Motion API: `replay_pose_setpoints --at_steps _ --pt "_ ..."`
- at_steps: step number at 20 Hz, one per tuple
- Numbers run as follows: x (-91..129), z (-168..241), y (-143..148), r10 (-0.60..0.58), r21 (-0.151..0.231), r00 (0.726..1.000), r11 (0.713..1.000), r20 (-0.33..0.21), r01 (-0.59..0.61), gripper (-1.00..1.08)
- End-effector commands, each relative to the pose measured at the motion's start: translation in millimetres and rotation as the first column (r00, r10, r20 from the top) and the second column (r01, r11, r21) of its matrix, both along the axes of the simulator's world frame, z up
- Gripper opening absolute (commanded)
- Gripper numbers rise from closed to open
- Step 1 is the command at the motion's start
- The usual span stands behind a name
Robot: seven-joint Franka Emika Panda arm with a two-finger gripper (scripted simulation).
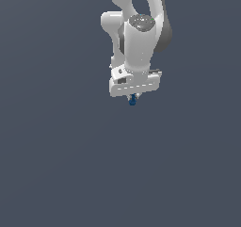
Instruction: Pick up the object and move it to a goal position.
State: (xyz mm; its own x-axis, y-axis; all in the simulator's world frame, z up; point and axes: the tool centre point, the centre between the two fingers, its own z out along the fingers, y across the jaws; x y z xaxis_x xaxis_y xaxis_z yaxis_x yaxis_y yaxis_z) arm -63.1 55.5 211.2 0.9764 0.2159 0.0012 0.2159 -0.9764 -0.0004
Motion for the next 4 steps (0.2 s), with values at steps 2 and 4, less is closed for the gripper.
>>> replay_pose_setpoints --at_steps 2,4 --pt "0.8 1.7 -0.3 0.000 -0.001 1.000 1.000 -0.001 0.000 -1.00" --pt "1.0 0.7 -0.2 0.000 -0.001 1.000 1.000 -0.001 0.000 -1.00"
